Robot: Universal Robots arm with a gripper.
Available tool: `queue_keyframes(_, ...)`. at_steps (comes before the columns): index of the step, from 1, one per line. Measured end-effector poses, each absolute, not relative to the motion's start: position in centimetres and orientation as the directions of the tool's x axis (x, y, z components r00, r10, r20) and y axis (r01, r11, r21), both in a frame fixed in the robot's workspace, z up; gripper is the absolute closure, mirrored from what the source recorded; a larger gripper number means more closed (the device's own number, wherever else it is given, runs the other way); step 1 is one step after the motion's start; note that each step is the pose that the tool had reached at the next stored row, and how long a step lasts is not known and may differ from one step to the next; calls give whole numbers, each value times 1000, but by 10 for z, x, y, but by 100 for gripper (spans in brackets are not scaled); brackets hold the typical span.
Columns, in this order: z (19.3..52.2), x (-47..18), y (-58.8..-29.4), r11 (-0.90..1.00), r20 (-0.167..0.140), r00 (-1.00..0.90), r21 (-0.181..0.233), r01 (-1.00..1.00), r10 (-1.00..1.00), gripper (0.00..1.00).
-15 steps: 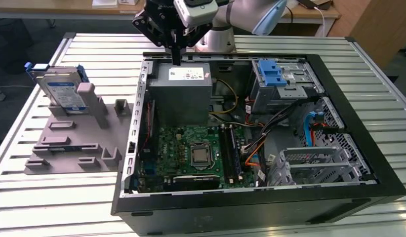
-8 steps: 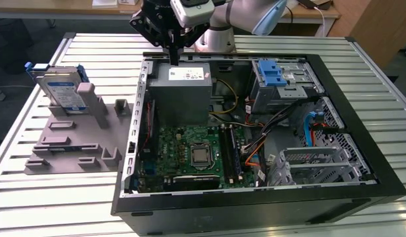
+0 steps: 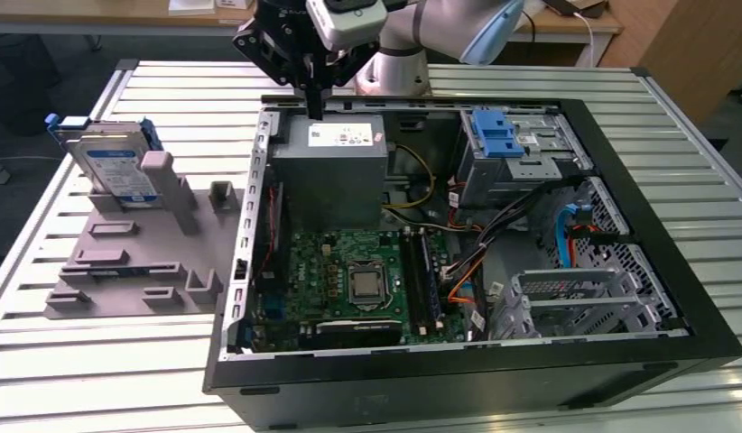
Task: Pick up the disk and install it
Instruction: 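Reach for the disk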
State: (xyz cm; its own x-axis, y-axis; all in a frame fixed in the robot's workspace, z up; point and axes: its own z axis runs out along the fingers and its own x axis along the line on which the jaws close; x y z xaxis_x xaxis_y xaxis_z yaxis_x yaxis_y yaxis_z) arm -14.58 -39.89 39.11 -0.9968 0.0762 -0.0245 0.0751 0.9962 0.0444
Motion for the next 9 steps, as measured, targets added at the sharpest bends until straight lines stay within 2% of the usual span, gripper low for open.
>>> queue_keyframes(9,391,-149,-399,996,-25,-997,44,75,76,89)
